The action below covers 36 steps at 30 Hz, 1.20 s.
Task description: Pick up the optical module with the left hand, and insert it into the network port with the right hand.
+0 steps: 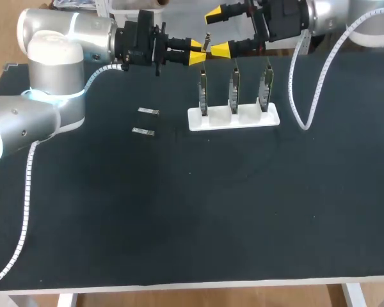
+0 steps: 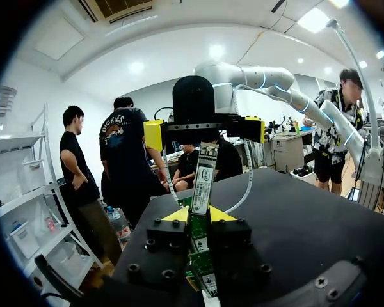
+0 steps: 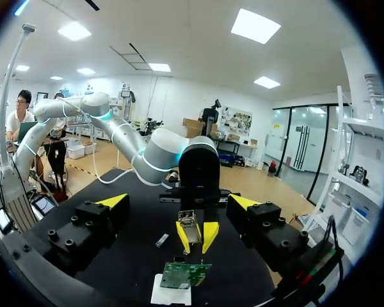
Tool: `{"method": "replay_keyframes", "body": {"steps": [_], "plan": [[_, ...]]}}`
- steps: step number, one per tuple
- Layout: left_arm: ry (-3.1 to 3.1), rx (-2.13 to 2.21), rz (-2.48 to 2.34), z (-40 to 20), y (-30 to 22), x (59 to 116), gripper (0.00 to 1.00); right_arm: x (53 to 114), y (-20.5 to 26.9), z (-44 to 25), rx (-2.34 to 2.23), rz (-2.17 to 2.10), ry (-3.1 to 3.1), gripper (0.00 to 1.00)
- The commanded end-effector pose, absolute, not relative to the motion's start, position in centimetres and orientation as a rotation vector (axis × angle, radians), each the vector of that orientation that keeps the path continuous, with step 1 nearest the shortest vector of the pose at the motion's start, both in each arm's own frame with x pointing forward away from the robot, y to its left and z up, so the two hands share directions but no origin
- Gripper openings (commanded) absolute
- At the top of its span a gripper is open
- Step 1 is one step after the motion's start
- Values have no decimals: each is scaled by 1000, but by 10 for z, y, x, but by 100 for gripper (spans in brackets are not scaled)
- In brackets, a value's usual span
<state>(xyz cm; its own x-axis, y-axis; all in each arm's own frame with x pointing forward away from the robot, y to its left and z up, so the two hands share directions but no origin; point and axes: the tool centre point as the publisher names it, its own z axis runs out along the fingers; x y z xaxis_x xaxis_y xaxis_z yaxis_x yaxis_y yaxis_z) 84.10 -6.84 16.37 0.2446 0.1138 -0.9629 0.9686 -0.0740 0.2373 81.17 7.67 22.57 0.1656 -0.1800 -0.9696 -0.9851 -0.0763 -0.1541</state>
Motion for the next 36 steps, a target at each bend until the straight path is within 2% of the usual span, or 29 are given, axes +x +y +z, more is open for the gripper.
{"method": "replay_keyframes", "body": {"steps": [1, 36], "plan": [[1080, 1454, -1011, 163, -69, 844, 0, 813, 77, 226, -1464, 1039, 1190, 100], [1080, 1454, -1011, 163, -69, 844, 0, 818, 86, 214, -1489, 1129, 1109, 100]]}}
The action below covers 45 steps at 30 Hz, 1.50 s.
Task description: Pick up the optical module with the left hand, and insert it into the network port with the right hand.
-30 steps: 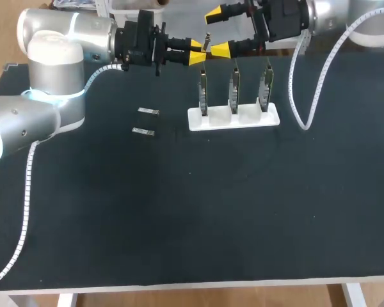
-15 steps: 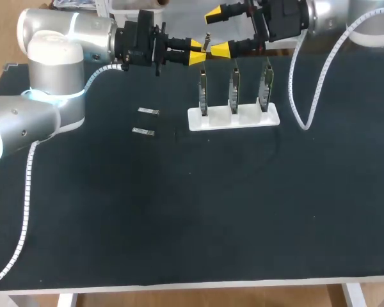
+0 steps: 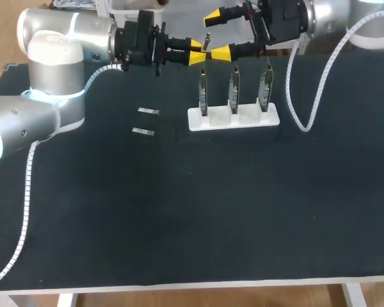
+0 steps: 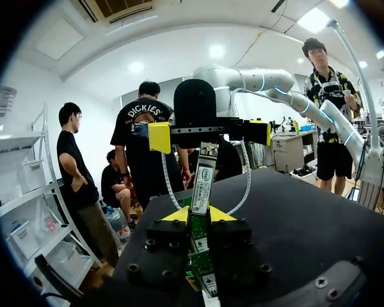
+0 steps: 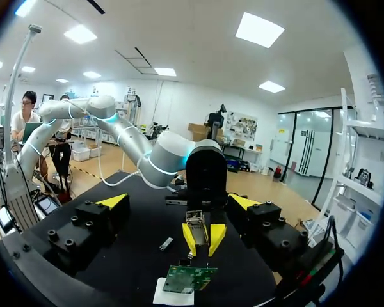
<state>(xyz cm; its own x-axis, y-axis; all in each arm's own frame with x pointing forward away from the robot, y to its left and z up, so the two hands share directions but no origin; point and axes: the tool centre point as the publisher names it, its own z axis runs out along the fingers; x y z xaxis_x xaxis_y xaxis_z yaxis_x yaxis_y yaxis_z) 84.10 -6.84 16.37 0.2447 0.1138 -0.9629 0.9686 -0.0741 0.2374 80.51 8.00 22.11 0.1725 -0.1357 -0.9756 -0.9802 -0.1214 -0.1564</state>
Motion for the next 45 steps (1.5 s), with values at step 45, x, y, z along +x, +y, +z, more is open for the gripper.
{"method": "replay_keyframes", "body": {"steps": [45], "plan": [[1080, 1454, -1011, 163, -69, 844, 0, 822, 84, 218, -1499, 1102, 1070, 100]]}}
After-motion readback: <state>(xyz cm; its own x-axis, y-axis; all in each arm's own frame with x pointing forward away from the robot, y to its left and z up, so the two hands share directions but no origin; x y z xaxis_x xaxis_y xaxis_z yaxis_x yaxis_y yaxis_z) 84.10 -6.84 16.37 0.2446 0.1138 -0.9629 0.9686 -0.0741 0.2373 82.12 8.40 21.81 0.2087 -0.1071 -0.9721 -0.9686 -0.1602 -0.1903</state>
